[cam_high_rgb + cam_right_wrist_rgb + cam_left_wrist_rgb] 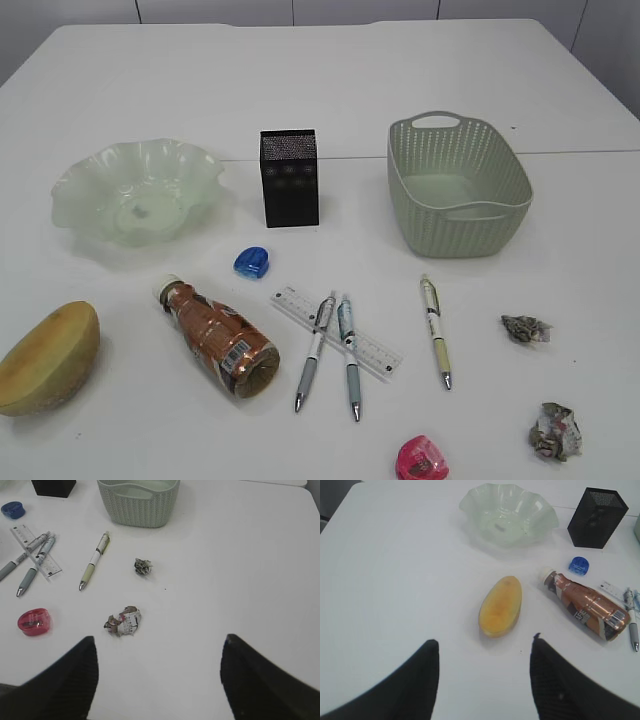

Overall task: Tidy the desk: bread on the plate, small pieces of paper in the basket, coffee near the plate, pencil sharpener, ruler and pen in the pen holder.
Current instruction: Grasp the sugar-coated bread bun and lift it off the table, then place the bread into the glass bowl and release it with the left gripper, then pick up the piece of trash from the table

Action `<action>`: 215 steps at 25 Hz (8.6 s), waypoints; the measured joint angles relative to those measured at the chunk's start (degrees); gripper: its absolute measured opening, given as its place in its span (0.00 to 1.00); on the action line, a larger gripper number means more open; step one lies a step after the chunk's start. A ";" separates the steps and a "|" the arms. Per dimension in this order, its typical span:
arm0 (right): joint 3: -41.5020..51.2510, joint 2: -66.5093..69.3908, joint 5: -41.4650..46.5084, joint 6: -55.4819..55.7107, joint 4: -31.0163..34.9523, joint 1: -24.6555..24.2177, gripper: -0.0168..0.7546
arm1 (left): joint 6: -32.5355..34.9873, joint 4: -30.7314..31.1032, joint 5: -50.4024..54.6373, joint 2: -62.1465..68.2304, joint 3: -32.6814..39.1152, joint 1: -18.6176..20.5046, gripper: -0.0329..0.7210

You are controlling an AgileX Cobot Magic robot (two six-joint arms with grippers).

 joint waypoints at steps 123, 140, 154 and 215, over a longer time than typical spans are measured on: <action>-6.96 44.83 -17.50 15.97 6.64 0.00 0.75 | 18.54 -5.35 -15.75 100.33 -31.31 -10.89 0.55; -6.96 44.83 -17.37 15.97 6.73 0.00 0.75 | 12.25 -11.00 -34.15 111.74 -51.87 -10.29 0.54; -6.96 44.83 -16.22 15.97 6.73 0.00 0.75 | 12.25 -11.63 -38.58 116.11 -53.40 -9.70 0.91; -33.59 107.51 -23.57 16.27 -3.41 6.97 0.75 | 12.23 -4.39 -6.58 78.85 -30.24 -9.50 0.68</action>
